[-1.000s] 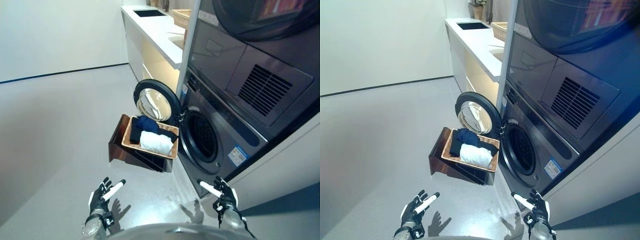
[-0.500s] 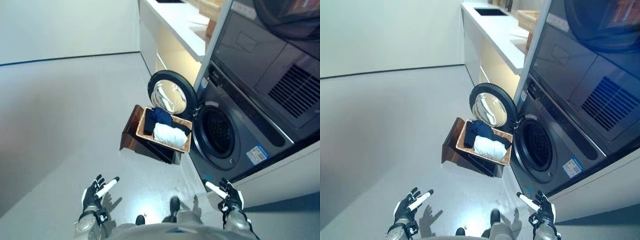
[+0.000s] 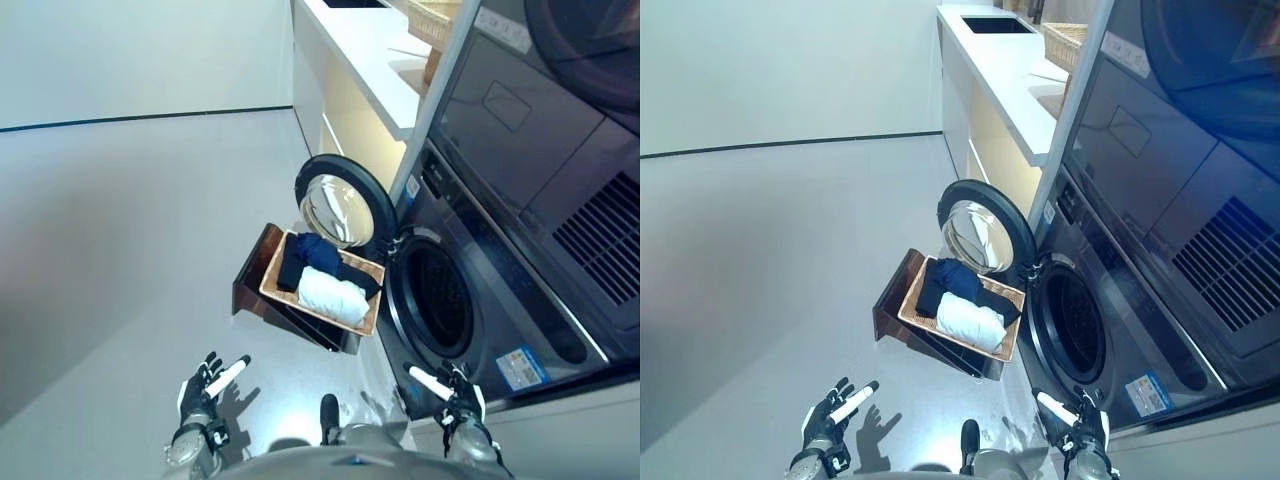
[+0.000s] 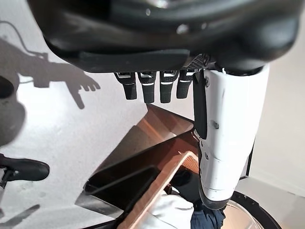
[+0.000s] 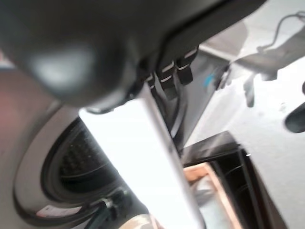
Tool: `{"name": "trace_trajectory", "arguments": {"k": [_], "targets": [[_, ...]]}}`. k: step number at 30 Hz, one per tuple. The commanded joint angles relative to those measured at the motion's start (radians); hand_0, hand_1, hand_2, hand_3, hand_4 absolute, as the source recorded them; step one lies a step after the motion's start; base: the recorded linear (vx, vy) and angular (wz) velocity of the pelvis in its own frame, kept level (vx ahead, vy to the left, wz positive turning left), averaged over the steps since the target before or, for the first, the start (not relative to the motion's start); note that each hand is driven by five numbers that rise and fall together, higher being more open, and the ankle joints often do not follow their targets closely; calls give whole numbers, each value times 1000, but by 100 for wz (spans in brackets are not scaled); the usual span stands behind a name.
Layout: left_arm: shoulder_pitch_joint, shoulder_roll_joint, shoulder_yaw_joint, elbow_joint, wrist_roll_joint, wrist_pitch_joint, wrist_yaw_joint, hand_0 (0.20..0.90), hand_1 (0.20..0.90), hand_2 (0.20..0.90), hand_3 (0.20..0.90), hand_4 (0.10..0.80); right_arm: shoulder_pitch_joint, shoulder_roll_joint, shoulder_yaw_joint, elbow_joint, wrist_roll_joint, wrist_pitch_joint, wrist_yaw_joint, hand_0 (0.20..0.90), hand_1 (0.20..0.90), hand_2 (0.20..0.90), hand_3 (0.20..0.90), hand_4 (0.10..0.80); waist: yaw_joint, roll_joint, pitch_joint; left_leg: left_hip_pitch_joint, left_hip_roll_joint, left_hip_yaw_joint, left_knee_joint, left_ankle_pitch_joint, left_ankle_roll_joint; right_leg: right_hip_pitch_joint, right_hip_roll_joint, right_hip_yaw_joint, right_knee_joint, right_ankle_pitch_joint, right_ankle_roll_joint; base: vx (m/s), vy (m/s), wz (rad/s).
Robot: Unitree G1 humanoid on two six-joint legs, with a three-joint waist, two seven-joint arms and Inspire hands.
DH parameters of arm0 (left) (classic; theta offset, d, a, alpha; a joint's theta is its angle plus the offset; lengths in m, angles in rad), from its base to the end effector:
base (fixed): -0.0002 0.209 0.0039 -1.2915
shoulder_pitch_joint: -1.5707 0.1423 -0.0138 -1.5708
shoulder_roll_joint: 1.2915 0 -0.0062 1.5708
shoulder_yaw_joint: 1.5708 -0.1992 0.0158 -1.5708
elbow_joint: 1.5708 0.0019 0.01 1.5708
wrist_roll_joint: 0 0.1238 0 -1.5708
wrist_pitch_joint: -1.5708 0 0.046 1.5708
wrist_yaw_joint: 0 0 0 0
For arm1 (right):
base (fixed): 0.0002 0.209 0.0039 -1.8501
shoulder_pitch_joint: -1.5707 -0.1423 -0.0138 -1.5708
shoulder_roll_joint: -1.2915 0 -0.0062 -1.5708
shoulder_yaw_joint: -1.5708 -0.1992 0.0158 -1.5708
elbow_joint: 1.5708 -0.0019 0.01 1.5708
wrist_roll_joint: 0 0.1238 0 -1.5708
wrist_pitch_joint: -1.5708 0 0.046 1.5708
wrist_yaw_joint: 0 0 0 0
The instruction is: Pick up the clothes and place them into the washing machine
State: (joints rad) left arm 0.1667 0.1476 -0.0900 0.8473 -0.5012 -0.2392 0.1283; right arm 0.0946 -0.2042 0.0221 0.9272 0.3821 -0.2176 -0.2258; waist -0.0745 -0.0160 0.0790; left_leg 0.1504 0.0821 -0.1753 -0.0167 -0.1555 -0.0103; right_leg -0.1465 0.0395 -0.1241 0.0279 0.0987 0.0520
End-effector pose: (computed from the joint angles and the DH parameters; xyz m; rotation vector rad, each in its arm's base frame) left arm 0.0734 0.1949 -0.1028 -0.2150 0.7672 0.4097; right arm 0.0870 -0.2201 -0.0999 0.0355 0.7824 -0.5062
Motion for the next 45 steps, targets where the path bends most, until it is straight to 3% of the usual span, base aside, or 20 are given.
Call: {"name": "trace_trajectory", "arguments": {"k": [1, 5, 10, 12, 13, 15, 17, 19, 22, 23, 25, 26, 29, 35, 45], "targets": [[-67, 41, 4, -52, -23, -66, 5, 900, 900, 900, 900, 800, -78, -56, 14, -66, 22, -74, -24, 900, 900, 900, 900, 800, -6, -19, 4, 133, -101, 32, 55, 27, -6, -52, -50, 29, 19, 31, 52, 225, -224, 34], [-98, 27, -26, -24, -20, -64, 10, 900, 900, 900, 900, 800, -75, -72, 3, -23, 38, -83, -32, 900, 900, 900, 900, 800, -15, -8, -4, 106, -71, 31, 141, 68, -39, -34, -15, 24, 35, -18, 22, 214, -216, 15], [-131, 18, -76, -48, -18, -62, 2, 900, 900, 900, 900, 800, -41, -93, -33, 12, 68, -94, -37, 900, 900, 900, 900, 800, -21, -17, 29, -43, -74, 70, 439, 207, -91, 37, 2, 41, 42, -74, -24, 152, -156, 12], [-146, 19, -94, -58, -25, -61, -1, 900, 900, 900, 900, 800, -34, -97, -43, 19, 73, -95, -45, 900, 900, 900, 900, 800, -23, -34, 47, -106, -56, 129, 472, 210, -71, 59, -8, 39, 43, -90, -33, 89, -136, 25], [-153, 20, -99, -59, -28, -60, -3, 900, 900, 900, 900, 800, -34, -97, -50, 24, 81, -97, -55, 900, 900, 900, 900, 800, -19, -51, 52, -161, -52, 152, 455, 175, -49, 69, -22, 39, 38, -97, -33, 75, -128, 12], [-162, 23, -109, -58, -25, -58, 4, 900, 900, 900, 900, 800, -50, -96, -49, 37, 86, -102, -64, 900, 900, 900, 900, 800, -5, -81, 68, -245, -55, 159, 437, 91, -12, 88, -39, 53, 32, -101, -28, 85, -85, -4], [-159, 28, -106, -53, -23, -58, 17, 900, 900, 900, 900, 800, -63, -95, -40, 35, 85, -106, -74, 900, 900, 900, 900, 800, 3, -100, 72, -288, -37, 151, 352, 70, -8, 94, -49, 65, 34, -107, -23, 122, -13, -18], [-162, 29, -106, -45, -26, -58, 24, 900, 900, 900, 900, 800, -76, -96, -30, 28, 84, -110, -82, 900, 900, 900, 900, 800, 12, -99, 77, -310, -25, 118, 252, 114, -23, 103, -48, 81, 35, -112, -22, 129, 69, -40], [-158, 30, -101, -36, -31, -60, 28, 900, 900, 900, 900, 800, -94, -96, -17, 17, 81, -113, -92, 900, 900, 900, 900, 800, 30, -78, 76, -326, -9, 25, 92, 228, -52, 137, -38, 122, 19, -123, -13, 170, 159, -59], [-160, 29, -100, -36, -29, -60, 28, 900, 900, 900, 900, 800, -99, -97, -16, 17, 78, -112, -92, 900, 900, 900, 900, 800, 33, -71, 78, -319, -9, 30, 75, 234, -57, 151, -43, 131, 17, -127, -8, 183, 226, -51], [-176, 24, -104, -18, -27, -65, 23, 900, 900, 900, 900, 800, -116, -86, -16, 32, 76, -106, -83, 900, 900, 900, 900, 800, 36, -51, 65, -297, -42, 69, 106, 188, -46, 189, -75, 151, 12, -141, 15, 214, 322, -55], [-176, 24, -104, -18, -27, -65, 23, 900, 900, 900, 900, 800, -116, -86, -16, 31, 76, -106, -83, 900, 900, 900, 900, 800, 37, -51, 66, -297, -42, 69, 107, 187, -45, 190, -75, 152, 11, -141, 15, 202, 332, -42], [-202, 39, -113, -25, -12, -73, 27, 900, 900, 900, 900, 800, -131, -75, -22, 48, 81, -95, -77, 900, 900, 900, 900, 800, 37, -38, 43, -285, -78, 96, 121, 150, -15, 194, -118, 180, 29, -138, 44, 159, 271, -37], [-242, 79, -79, -14, -7, -85, 52, 900, 900, 900, 900, 800, -157, -51, -3, 54, 75, -83, -67, 900, 900, 900, 900, 800, 41, -36, 25, -270, -103, 140, 106, 132, 17, 165, -152, 202, 51, -108, 73, 80, 183, -22], [-191, 77, -26, 19, -12, -80, 60, 900, 900, 900, 900, 800, -177, -50, 14, -8, 41, -79, -65, 900, 900, 900, 900, 800, 56, -45, 5, -263, -135, 152, 147, 80, 41, 194, -189, 189, 34, -78, 99, 54, 76, -4]]}}
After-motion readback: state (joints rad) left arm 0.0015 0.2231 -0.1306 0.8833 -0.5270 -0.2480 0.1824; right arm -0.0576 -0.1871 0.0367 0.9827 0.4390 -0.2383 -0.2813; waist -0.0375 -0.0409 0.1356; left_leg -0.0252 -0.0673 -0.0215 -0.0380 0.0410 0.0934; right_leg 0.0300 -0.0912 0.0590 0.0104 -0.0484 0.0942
